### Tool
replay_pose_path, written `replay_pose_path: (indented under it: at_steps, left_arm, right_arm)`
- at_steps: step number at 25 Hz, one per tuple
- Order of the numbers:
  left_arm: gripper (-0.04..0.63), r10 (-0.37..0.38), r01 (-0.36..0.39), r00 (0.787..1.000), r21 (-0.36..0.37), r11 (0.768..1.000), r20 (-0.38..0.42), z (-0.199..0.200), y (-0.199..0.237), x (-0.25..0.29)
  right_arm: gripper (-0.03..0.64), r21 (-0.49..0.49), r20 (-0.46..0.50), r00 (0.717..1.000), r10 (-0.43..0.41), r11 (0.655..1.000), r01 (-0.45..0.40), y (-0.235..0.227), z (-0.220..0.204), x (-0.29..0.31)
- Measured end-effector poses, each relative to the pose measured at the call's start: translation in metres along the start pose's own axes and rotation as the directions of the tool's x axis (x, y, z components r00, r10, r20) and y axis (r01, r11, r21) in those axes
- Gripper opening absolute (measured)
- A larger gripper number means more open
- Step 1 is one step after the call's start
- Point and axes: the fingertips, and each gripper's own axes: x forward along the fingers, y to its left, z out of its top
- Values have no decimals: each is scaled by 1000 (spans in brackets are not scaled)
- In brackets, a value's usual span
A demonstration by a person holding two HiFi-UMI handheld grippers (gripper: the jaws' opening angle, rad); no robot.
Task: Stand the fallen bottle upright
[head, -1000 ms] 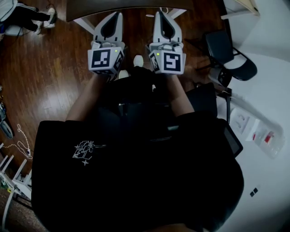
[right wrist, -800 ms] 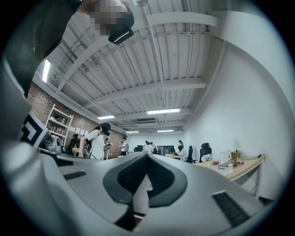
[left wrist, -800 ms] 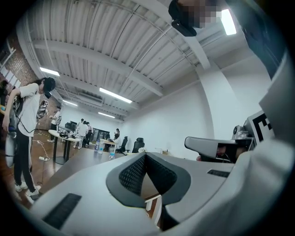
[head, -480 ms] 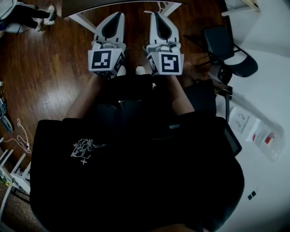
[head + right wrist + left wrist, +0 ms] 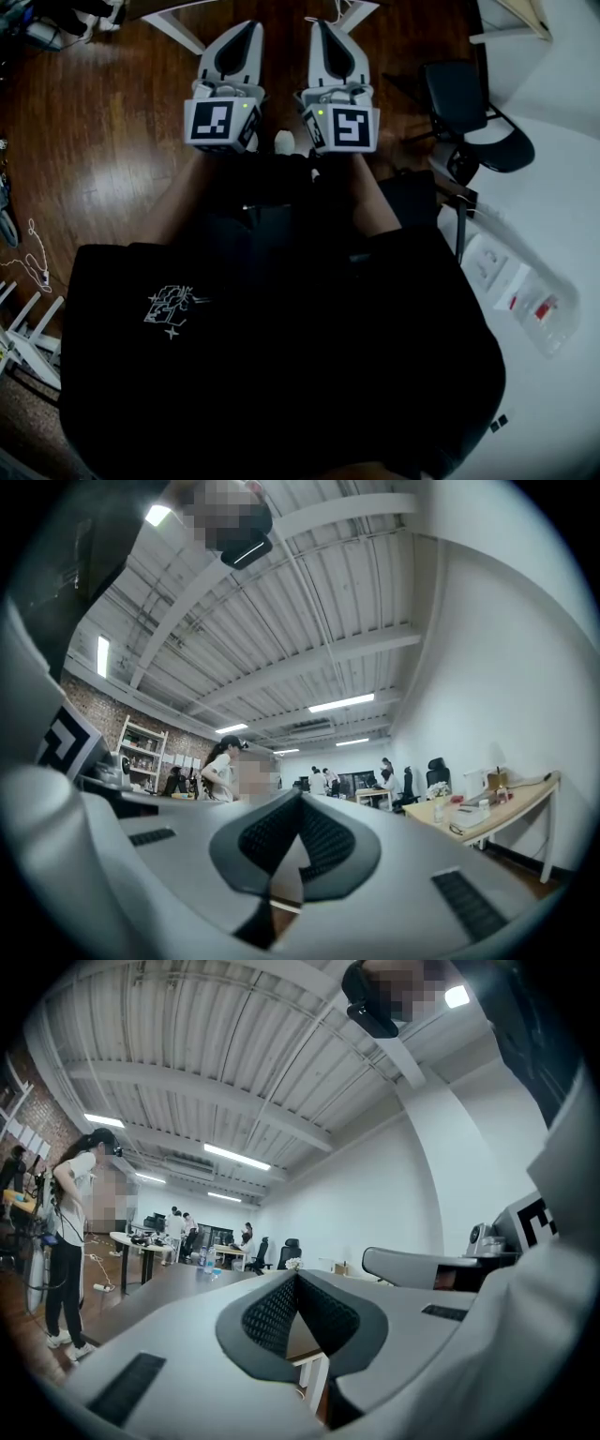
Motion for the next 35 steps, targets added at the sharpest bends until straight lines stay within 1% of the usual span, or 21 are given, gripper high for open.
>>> replay_pose_path:
  at_steps: [6,12,16,20,31,35]
  left_arm:
    - [-2,-15,15,1000,9,1000,-9,-1,4,-5]
    - [-2,-29,29,1000,6,1000,4,6,14,-5]
    - [-2,-34,34,999,3,999,13,9,14,-5]
    - [-2,-38,38,999,5,999,5,7,13,-5]
    - [-2,-25,25,1000,12,1000,11,9,15,-8]
    - [-2,-25,25,1000,9,1000,15,10,15,-10]
  right_arm:
    - [3,17,0,1000,-21,1000,21,7,3,-1]
    - [5,-17,-1,1000,-30,999,30,17,4,7]
    - [5,3,-4,999,-39,999,39,18,4,8]
    - [5,-20,-1,1000,-30,999,30,20,5,10]
    - [5,-21,5,1000,-17,1000,17,23,4,13]
    - [5,-5,8,1000,-17,1000,17,27,7,13]
